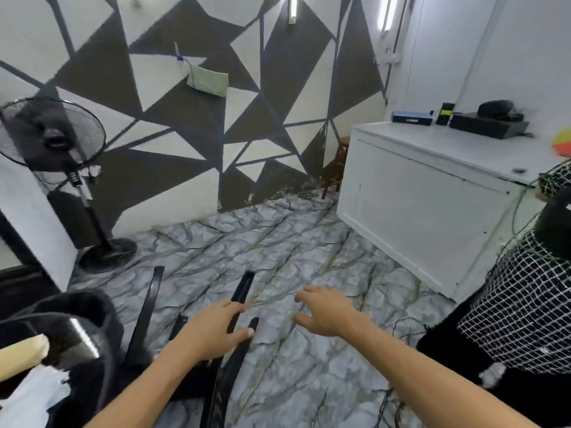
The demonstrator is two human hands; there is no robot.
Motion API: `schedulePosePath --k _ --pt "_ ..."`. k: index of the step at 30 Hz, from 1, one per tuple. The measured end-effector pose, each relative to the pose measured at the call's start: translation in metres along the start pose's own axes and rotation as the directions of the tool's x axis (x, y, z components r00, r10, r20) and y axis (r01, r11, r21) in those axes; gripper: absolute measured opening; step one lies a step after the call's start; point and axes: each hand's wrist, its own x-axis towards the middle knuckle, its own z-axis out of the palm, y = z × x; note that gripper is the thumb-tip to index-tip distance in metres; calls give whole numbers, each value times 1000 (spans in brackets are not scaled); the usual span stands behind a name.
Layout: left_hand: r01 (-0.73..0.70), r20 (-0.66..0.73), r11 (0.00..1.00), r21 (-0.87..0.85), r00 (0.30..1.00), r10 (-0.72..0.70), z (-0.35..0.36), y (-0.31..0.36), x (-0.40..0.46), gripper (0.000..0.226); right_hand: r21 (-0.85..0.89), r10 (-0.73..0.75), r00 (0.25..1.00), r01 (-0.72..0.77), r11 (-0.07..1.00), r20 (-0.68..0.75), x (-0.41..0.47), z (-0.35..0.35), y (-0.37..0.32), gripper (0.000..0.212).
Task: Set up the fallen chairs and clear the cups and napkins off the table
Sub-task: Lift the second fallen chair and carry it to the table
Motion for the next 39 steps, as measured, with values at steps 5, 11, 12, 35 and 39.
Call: schedulePosePath --k 5,11,12,35,39 --pt "123 41 992 -40 992 -121 6 -5 8 80 2 -138 990 139 990 32 42 -1 13 56" --pt "252 38 963 -95 968 -249 8 -39 25 70 -17 -280 958 281 960 62 107 -2 3 55" --pt "264 30 959 -104 965 -262 8 -44 30 64 -19 -303 951 304 952 57 118 -2 1 55" --pt "544 -3 810 -218 830 -558 -5 -122 83 65 -53 -571 802 587 808 173 300 -13 -57 54" --pt "617 1 731 -291 765 -644 4 -139 89 65 -37 -658 724 678 735 208 339 -7 -76 53"
